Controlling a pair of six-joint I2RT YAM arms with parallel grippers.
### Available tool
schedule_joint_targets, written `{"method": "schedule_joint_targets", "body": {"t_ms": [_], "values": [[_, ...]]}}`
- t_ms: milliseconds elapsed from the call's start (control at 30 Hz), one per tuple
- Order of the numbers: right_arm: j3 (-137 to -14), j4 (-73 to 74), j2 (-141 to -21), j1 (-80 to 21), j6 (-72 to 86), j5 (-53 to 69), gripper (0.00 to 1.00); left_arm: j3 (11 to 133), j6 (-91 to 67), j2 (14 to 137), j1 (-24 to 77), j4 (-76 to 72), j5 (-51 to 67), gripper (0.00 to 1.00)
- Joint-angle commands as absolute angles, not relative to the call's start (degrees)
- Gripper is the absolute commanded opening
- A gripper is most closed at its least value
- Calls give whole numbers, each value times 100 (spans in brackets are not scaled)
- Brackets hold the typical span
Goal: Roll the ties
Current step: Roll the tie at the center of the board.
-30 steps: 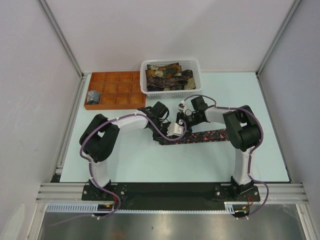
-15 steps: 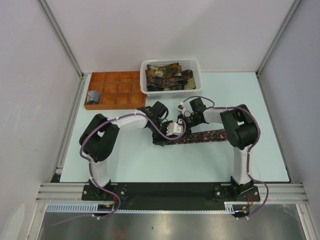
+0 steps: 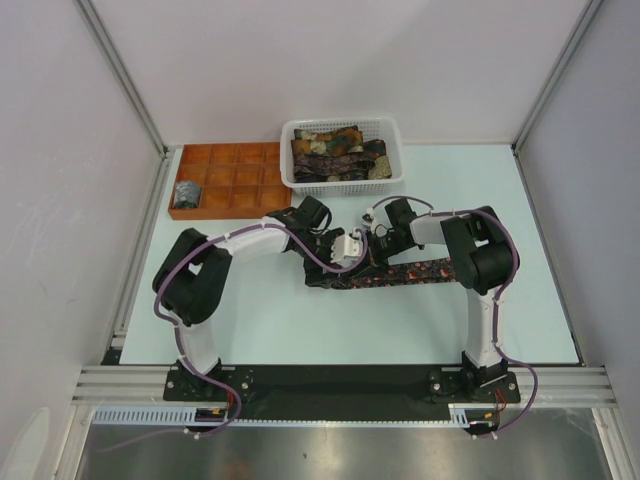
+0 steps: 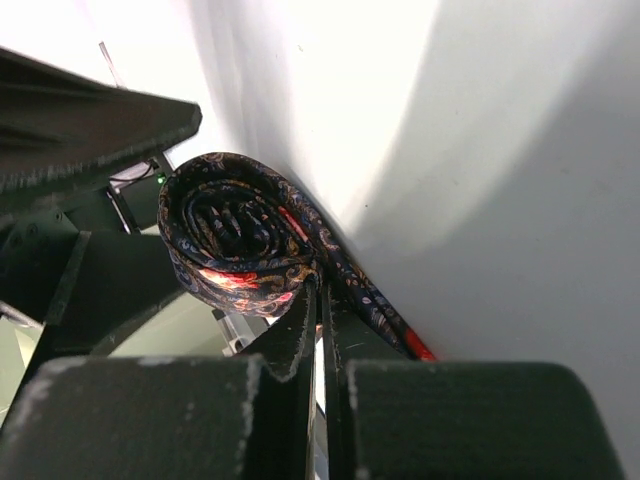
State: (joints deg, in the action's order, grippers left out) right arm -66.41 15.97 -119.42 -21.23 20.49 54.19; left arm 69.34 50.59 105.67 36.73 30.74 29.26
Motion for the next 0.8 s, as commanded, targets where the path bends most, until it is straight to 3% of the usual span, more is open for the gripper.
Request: {"method": "schedule_joint_targets", "body": {"t_ms": [0, 133, 367, 467, 600, 767], "values": [[-6618, 1680, -12059, -2092, 1907, 4852, 0, 7347, 5018, 10722, 3849, 3111, 3138, 89], [-6583, 1538, -12041, -2083, 2056, 4887, 0, 7777, 5045, 11082, 3920, 3498, 3138, 76], [-6425, 994, -11786, -2066, 2495, 5071, 0, 7822, 5238, 11127, 3990, 3779, 2997, 31], [-6469, 1002, -11585, -2039, 2645, 5308, 13, 7603, 5343, 11004, 3964, 3850, 2901, 19], [-6495, 1326, -11233, -1969, 2462, 5405, 36, 7191, 5537, 10749, 3903, 3876, 2672, 14], [-6583, 1635, -11074, -2021, 2276, 5484, 39, 7154, 5573, 10714, 3841, 3867, 2505, 12]]}}
